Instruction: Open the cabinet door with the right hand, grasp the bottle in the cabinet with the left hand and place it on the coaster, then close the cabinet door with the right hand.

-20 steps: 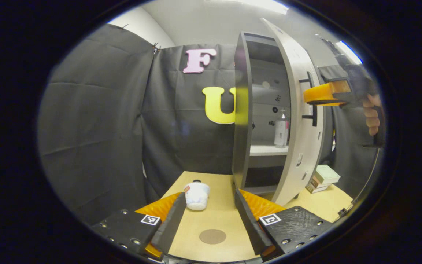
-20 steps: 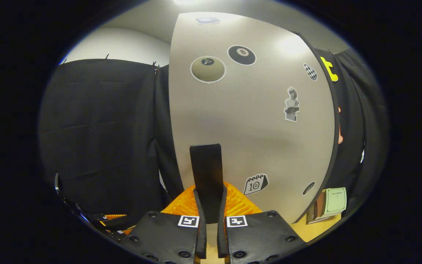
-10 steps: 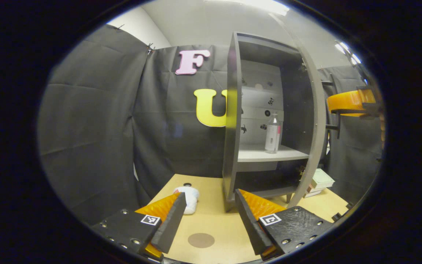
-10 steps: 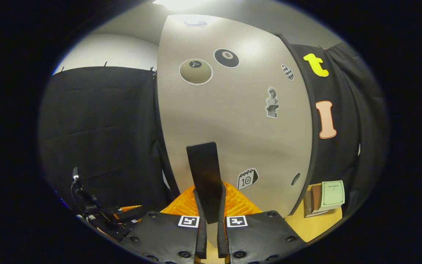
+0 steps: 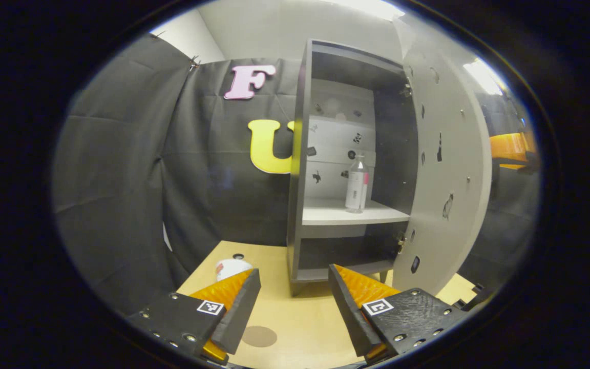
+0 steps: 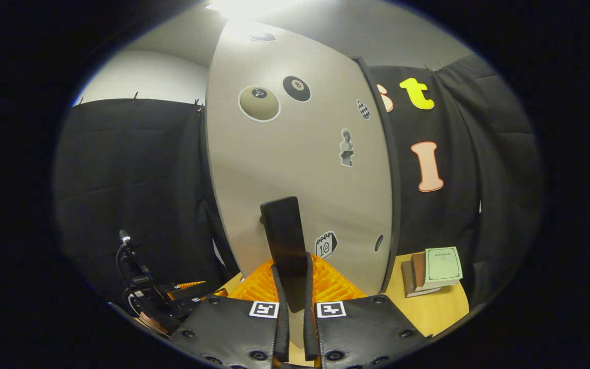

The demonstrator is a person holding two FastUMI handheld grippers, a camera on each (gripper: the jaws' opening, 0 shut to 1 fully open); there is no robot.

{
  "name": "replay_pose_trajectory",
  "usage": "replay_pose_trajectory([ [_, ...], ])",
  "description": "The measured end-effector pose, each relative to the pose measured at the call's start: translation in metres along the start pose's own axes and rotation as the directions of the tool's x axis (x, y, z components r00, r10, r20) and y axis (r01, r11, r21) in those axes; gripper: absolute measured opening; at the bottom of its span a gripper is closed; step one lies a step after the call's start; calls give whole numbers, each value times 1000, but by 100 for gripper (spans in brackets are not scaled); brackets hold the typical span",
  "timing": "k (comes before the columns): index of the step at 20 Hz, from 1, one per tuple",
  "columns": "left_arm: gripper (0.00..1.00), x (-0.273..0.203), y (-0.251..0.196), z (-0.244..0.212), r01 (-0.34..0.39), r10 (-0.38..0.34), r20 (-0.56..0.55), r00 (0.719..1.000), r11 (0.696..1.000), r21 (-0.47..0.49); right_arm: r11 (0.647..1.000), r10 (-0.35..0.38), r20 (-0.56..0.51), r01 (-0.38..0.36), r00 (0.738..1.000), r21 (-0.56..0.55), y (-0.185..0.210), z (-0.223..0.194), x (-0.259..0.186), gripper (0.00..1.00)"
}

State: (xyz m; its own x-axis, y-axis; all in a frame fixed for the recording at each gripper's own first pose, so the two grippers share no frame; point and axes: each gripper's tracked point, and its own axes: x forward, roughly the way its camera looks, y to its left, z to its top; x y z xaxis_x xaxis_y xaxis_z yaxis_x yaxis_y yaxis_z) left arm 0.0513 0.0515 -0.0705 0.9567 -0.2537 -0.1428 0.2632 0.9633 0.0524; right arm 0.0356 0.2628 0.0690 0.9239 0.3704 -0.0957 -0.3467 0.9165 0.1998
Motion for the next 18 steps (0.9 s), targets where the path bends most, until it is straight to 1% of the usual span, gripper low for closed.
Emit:
replay_pose_trajectory([
  [1, 83, 3, -6, 0, 11, -11, -3, 1000, 1000, -1, 1000, -14, 2, 14, 1000, 14, -2, -1, -2, 13],
  [3, 80, 7, -18, -1, 38, -38, -13, 999, 999, -2, 998, -42, -1, 42, 999, 40, -7, -1, -5, 13],
  [4, 80, 11, -23, 1, 50, -50, -16, 999, 999, 0, 997, -58, 0, 58, 998, 48, -12, -1, -10, 9],
  [5, 81, 13, -27, 2, 60, -60, -15, 998, 998, 3, 996, -75, 4, 75, 997, 50, -18, 2, -15, 13],
  [6, 81, 15, -32, 2, 69, -69, -14, 998, 998, 5, 994, -93, 8, 93, 996, 49, -24, 3, -20, 13],
  [7, 81, 18, -35, 3, 78, -77, -14, 997, 997, 6, 993, -111, 10, 110, 994, 50, -30, 4, -25, 9],
  [9, 81, 23, -44, 2, 93, -93, -17, 996, 996, 3, 987, -148, 8, 147, 989, 66, -44, 4, -30, 8],
  [10, 81, 25, -49, 4, 99, -99, -16, 995, 995, 0, 983, -167, 9, 166, 986, 82, -53, 4, -34, 12],
  [11, 81, 26, -53, 4, 107, -107, -18, 994, 994, -2, 978, -187, 15, 185, 982, 100, -61, 5, -39, 8],
  [12, 81, 28, -58, 4, 116, -116, -21, 993, 993, -3, 971, -209, 20, 205, 978, 121, -68, 6, -44, 12],
  [13, 81, 31, -60, 3, 125, -125, -24, 992, 992, -3, 962, -235, 24, 230, 972, 145, -77, 8, -48, 8],
  [14, 80, 34, -66, 3, 136, -136, -30, 990, 991, -3, 952, -265, 28, 257, 964, 165, -86, 8, -53, 12],
  [15, 81, 36, -70, 2, 148, -148, -37, 988, 989, -4, 942, -296, 35, 285, 955, 176, -96, 10, -57, 11],
  [16, 81, 36, -75, -3, 159, -159, -45, 986, 987, -6, 933, -325, 41, 313, 945, 178, -105, 13, -59, 7],
  [17, 81, 38, -79, -5, 166, -166, -51, 985, 986, -8, 927, -349, 48, 337, 936, 164, -114, 16, -61, 12],
  [18, 81, 38, -82, -5, 173, -174, -57, 983, 985, -13, 926, -360, 48, 351, 932, 138, -121, 17, -63, 7],
])
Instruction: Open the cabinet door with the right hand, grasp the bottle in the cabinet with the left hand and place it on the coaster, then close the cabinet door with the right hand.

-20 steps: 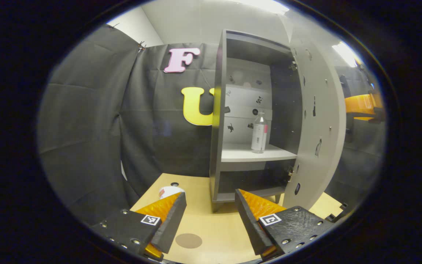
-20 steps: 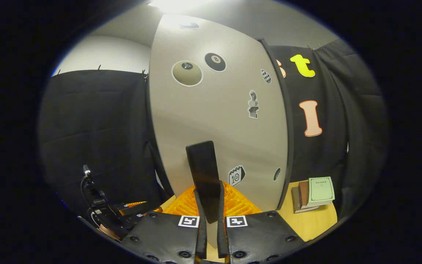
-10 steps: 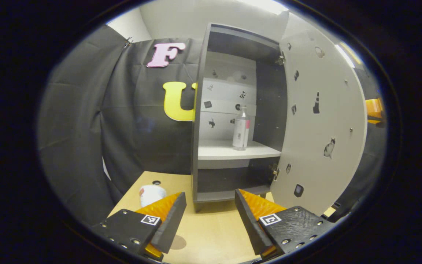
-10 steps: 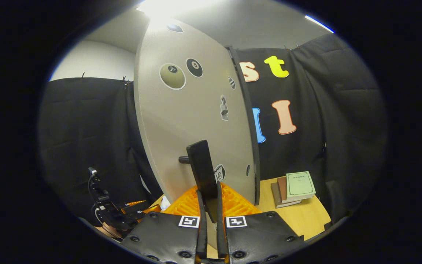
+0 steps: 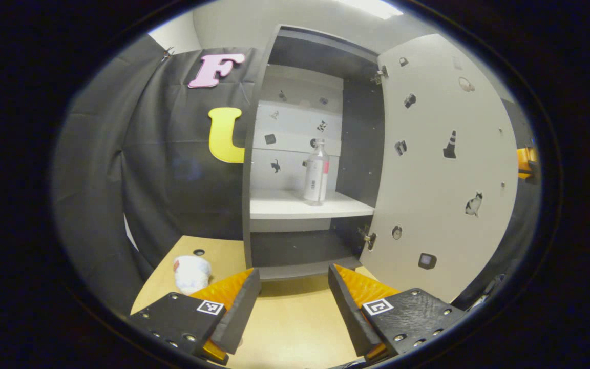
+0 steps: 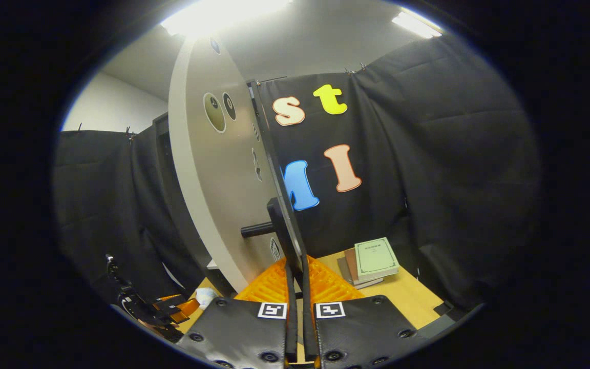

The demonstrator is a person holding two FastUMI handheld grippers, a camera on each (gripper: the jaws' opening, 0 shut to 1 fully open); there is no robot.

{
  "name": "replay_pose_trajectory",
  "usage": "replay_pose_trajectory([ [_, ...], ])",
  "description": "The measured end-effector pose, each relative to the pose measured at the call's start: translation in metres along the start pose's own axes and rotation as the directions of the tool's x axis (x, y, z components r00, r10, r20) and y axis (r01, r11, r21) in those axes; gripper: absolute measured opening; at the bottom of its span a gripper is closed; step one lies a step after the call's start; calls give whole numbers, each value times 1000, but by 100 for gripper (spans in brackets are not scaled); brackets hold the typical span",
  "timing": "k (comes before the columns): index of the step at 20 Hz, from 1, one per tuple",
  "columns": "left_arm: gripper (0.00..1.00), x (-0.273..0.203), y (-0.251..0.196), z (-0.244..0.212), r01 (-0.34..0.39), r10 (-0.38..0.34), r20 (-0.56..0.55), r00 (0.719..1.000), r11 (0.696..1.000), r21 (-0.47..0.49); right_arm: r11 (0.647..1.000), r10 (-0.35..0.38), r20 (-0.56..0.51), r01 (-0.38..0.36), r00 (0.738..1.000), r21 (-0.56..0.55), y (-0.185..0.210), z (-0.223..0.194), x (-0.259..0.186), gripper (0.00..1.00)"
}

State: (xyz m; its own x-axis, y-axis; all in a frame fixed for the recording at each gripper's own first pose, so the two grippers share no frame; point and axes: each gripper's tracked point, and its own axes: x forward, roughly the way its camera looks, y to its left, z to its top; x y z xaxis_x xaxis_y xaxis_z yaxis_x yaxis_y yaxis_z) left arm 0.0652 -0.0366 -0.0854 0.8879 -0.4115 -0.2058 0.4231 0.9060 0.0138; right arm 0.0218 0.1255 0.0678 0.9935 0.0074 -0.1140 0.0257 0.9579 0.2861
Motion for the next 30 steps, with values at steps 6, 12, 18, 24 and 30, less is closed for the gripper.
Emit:
replay_pose_trajectory([
  [6, 81, 0, -8, 1, 37, -37, -23, 999, 999, -3, 1000, 17, 9, -17, 1000, -15, -8, 3, -8, 7],
  [12, 81, 31, -6, 21, 92, -92, -16, 996, 996, 6, 972, -233, -14, 234, 972, 15, -85, -5, -51, 5],
  [18, 83, 70, -7, 71, 117, -117, 52, 992, 993, -12, 916, -400, 13, 400, 916, -1, -129, 9, -62, 5],
  [24, 82, 116, -14, 130, 92, -97, 113, 989, 994, 51, 931, -362, -19, 360, 932, -63, -146, 12, -8, 31],
  [30, 80, 172, -36, 146, 104, -111, 81, 991, 991, 81, 939, -332, -16, 330, 943, -98, -175, 21, 51, 97],
])
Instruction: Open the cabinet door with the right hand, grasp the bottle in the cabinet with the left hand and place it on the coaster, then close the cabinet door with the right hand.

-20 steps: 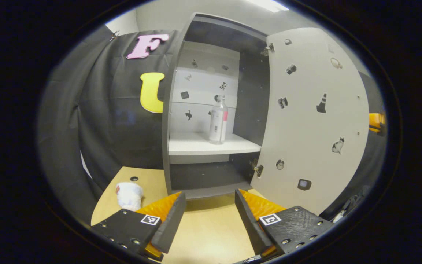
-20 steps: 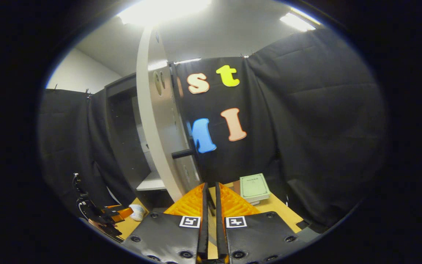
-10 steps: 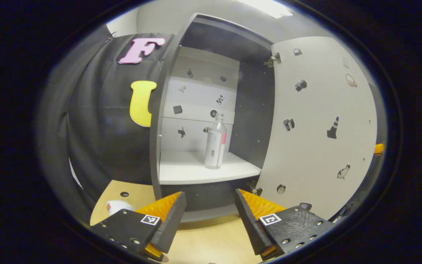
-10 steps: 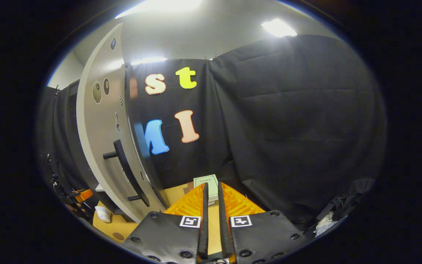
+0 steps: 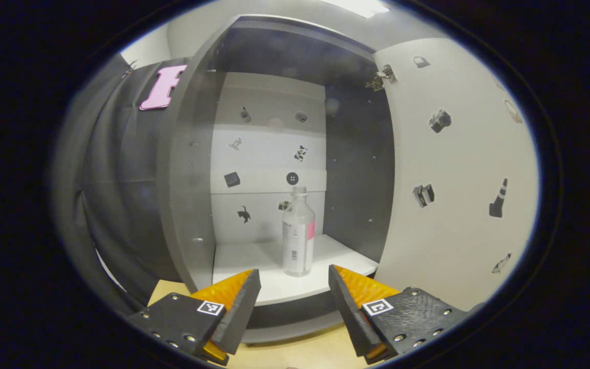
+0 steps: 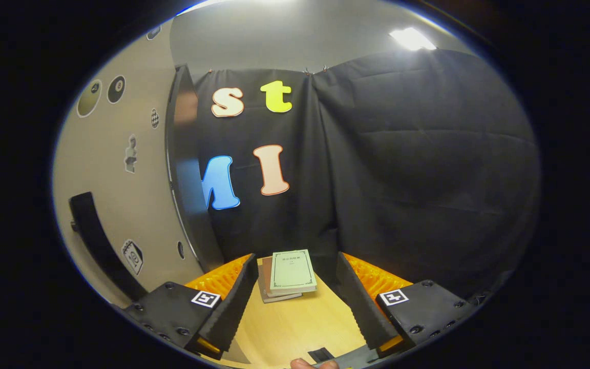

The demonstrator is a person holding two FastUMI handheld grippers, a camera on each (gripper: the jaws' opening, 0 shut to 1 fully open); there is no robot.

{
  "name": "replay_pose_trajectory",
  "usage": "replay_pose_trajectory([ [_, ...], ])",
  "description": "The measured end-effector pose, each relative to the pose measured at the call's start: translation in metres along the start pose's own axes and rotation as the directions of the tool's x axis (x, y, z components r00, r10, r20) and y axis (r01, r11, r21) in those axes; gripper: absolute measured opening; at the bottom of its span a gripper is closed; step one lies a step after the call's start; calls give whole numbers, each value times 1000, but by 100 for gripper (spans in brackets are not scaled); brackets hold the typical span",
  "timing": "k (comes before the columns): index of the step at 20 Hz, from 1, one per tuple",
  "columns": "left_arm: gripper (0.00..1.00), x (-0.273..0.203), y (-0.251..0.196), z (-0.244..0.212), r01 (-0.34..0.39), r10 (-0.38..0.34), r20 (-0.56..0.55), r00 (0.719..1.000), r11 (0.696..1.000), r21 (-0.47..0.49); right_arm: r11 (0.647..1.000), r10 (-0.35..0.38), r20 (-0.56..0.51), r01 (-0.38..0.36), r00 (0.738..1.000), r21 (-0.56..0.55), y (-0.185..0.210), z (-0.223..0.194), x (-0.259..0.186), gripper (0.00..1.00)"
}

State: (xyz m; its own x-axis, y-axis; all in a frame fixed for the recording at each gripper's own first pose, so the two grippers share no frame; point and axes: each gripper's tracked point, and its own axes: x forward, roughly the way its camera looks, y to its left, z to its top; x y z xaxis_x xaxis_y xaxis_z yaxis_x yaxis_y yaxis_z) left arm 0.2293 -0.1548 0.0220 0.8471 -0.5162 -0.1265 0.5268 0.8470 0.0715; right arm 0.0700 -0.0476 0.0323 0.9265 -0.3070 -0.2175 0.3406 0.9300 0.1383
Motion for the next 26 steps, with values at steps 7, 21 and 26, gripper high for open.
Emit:
replay_pose_trajectory([
  [7, 82, 87, -7, -1, 7, -7, -27, 1000, 1000, -2, 998, -54, -32, 53, 998, -28, -17, -7, 55, 98],
  [21, 82, 169, -6, 7, 28, -29, 14, 999, 999, 41, 994, -106, -103, 107, 989, 5, -44, -30, 78, 98],
  [26, 80, 184, -5, 1, 30, -31, 7, 1000, 999, 39, 992, -124, -115, 128, 986, 21, -49, -36, 80, 98],
])
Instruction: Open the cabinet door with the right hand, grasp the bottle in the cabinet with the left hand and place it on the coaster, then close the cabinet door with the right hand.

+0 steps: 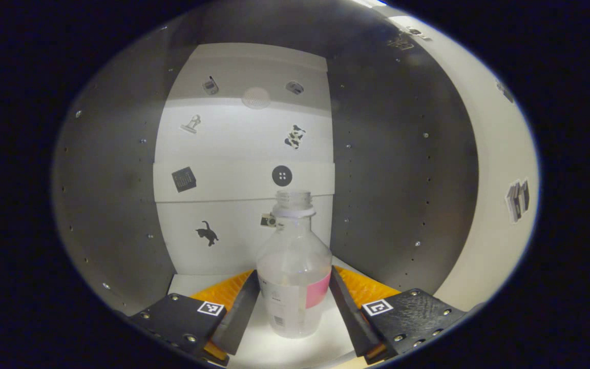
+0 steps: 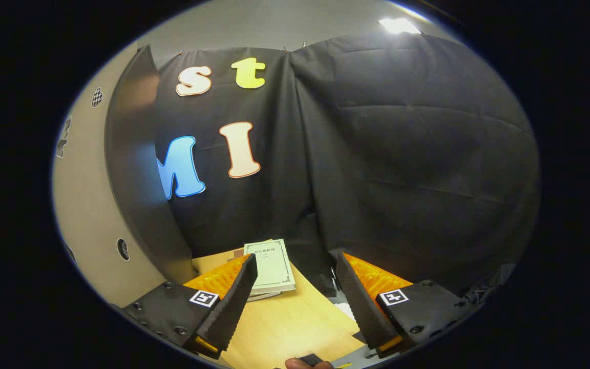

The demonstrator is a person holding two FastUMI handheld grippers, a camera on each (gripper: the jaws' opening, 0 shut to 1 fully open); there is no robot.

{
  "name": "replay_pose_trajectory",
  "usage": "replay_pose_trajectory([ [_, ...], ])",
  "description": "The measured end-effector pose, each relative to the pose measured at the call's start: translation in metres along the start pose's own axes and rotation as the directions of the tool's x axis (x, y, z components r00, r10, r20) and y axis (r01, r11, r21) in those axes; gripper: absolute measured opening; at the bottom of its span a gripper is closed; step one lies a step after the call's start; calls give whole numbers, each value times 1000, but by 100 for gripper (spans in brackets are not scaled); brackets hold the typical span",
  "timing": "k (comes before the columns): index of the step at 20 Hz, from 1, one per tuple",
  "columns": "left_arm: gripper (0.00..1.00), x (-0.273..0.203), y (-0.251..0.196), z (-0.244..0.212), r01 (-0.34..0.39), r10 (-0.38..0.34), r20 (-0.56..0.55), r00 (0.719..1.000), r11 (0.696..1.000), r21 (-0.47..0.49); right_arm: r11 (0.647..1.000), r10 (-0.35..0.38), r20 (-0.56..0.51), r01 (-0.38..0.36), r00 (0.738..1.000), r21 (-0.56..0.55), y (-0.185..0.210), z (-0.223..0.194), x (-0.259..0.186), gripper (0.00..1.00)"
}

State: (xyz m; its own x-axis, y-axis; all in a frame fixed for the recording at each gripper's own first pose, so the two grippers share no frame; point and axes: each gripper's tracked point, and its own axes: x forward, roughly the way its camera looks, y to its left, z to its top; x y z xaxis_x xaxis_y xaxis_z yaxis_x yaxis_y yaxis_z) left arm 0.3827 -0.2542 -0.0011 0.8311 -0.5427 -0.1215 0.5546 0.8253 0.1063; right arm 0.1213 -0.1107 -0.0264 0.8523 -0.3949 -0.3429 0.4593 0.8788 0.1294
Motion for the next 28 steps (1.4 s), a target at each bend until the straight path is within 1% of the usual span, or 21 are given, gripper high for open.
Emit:
replay_pose_trajectory([
  [2, 82, 3, 1, 2, -3, 3, 9, 1000, 1000, 2, 1000, -8, -4, 8, 1000, 1, -2, -2, 1, 100],
  [3, 82, 4, 1, 4, -1, 0, 15, 1000, 1000, 4, 1000, -13, -4, 13, 1000, 3, -4, -2, 1, 100],
  [4, 82, 6, 1, 6, -1, 1, 20, 1000, 1000, 7, 1000, -17, -4, 17, 1000, 5, -6, -3, 1, 98],
  [7, 82, 10, 1, 4, -2, 1, 14, 1000, 1000, 22, 1000, -21, -12, 21, 1000, 10, -7, -7, 3, 98],
  [9, 81, 13, 0, 3, -4, 4, 9, 1000, 1000, 24, 1000, -18, -17, 19, 1000, 12, -7, -9, 5, 98],
  [11, 74, 6, -7, 4, 20, -20, 3, 1000, 1000, 16, 1000, -10, -19, 10, 1000, 15, -4, -11, 6, 100],
  [12, 74, 4, -8, 5, 18, -18, 3, 1000, 1000, 13, 1000, -5, -19, 6, 1000, 15, -4, -11, 7, 98],
  [16, 72, -12, -12, 20, 22, -23, 36, 999, 1000, 17, 1000, 18, -16, -18, 1000, 6, 0, -12, 12, 98],
  [17, 72, -18, -13, 25, 18, -19, 43, 999, 999, 30, 1000, 29, -16, -29, 999, 8, 2, -12, 14, 100],
  [18, 72, -24, -15, 28, 15, -17, 49, 999, 999, 42, 999, 42, -17, -42, 999, 11, 3, -13, 16, 98],
  [21, 72, -47, -21, 42, 4, -8, 73, 997, 998, 57, 997, 83, -17, -83, 996, 5, 10, -15, 24, 98],
  [24, 73, -79, -22, 57, -28, 21, 100, 995, 997, 71, 982, 186, 2, -186, 982, 11, 28, -12, 29, 98],
  [25, 71, -92, -23, 62, -37, 30, 107, 994, 997, 70, 978, 209, 12, -210, 978, 14, 31, -10, 31, 98],
  [28, 71, -137, -20, 75, -69, 59, 122, 991, 994, 81, 970, 240, 54, -242, 969, 18, 35, 0, 28, 98],
])
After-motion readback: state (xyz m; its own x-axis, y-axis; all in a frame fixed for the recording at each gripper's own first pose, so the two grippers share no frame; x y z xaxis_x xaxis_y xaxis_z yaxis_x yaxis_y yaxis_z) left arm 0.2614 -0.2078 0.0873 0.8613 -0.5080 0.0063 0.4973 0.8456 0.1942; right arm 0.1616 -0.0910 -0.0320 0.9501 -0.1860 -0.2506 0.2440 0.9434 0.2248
